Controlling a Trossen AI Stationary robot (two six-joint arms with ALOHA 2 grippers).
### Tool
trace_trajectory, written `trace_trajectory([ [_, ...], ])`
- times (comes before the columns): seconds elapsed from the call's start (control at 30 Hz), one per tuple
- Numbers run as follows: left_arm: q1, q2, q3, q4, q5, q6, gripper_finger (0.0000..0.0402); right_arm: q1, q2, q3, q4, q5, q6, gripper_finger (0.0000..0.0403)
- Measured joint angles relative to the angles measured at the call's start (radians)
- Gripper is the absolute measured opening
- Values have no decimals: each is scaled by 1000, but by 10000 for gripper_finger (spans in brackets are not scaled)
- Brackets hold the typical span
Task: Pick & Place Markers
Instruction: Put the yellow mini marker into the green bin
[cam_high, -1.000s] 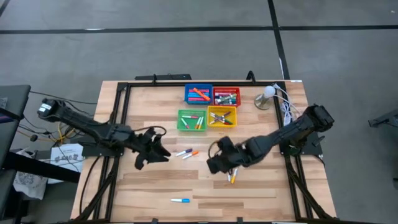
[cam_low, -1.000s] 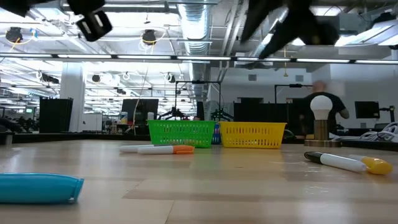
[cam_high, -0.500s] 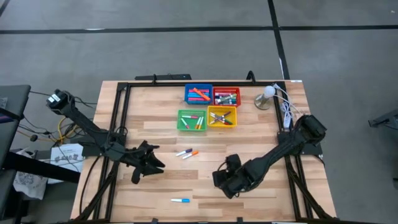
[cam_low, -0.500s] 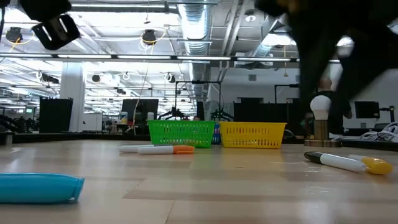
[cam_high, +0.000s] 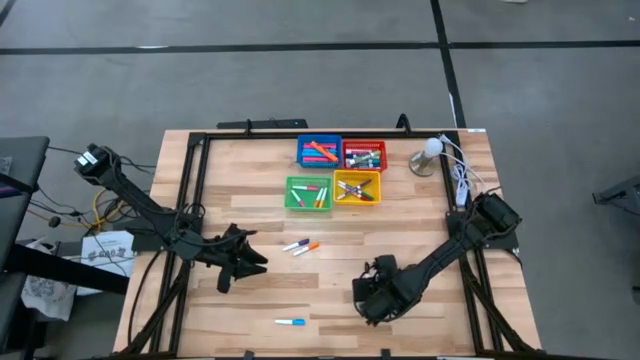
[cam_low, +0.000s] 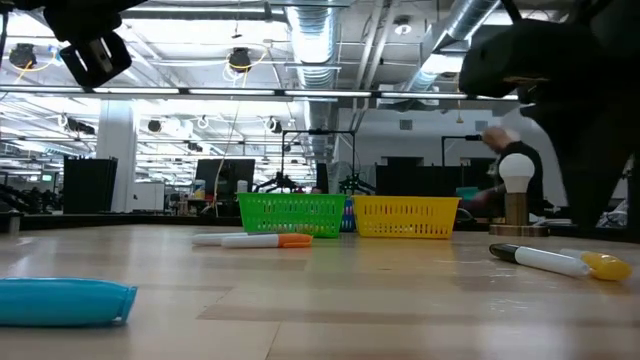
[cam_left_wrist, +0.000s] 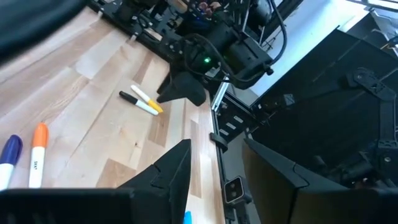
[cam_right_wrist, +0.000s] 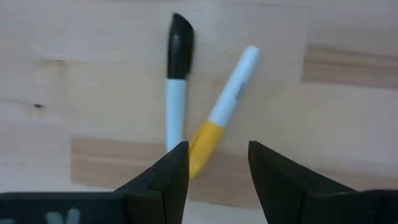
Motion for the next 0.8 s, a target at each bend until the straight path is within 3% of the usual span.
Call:
trace_trajectory([
  [0.13,1,0,0,1,-3,2,143,-12,0,0,1,-14,4,154],
  [0.3,1,0,0,2,-2,2,143,-41,0,0,39,-12,-109,154],
  [0.8,-3,0,0,2,-35,9,140,-106,0,0,-6,-20,-107,154],
])
